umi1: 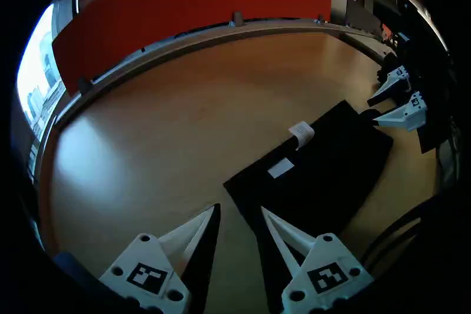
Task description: Fold towel
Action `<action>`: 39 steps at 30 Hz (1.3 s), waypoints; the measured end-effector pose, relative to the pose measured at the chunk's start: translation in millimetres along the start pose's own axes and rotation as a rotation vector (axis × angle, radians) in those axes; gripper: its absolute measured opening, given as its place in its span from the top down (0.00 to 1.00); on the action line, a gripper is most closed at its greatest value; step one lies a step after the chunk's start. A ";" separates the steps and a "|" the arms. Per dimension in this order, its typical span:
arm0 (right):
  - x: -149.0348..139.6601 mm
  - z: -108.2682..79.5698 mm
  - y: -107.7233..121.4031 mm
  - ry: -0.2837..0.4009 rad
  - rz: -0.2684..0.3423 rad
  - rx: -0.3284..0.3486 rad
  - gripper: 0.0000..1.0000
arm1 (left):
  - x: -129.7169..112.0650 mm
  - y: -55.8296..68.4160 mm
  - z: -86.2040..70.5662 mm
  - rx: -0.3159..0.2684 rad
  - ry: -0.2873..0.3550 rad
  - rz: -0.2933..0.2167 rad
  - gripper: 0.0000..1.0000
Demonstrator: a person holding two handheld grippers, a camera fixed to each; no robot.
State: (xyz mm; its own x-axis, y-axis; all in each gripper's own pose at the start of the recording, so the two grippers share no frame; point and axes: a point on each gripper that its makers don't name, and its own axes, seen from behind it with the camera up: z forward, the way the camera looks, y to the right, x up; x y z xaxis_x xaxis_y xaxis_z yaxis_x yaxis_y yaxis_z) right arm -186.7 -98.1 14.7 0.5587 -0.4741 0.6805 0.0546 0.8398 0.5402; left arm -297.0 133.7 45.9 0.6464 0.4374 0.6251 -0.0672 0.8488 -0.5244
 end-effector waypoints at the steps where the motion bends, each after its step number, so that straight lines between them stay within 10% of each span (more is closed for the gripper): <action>1: 0.5 0.2 2.1 0.001 0.001 -0.007 0.33 | 0.7 -1.5 -0.6 0.005 0.002 0.000 0.61; 13: 6.4 -6.3 11.0 0.028 0.026 -0.036 0.00 | 6.6 -7.9 -11.7 0.006 0.016 -0.039 0.10; 39: -32.0 -55.8 -12.3 0.063 0.026 -0.014 0.00 | -48.0 5.0 -87.3 0.070 0.028 -0.156 0.07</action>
State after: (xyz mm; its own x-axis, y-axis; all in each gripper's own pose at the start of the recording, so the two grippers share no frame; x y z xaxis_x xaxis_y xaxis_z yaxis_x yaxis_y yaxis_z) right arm -159.1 -78.5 -41.3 0.6112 -0.4352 0.6611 0.0509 0.8552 0.5158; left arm -262.0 91.1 -37.3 0.6741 0.2912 0.6788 -0.0167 0.9248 -0.3801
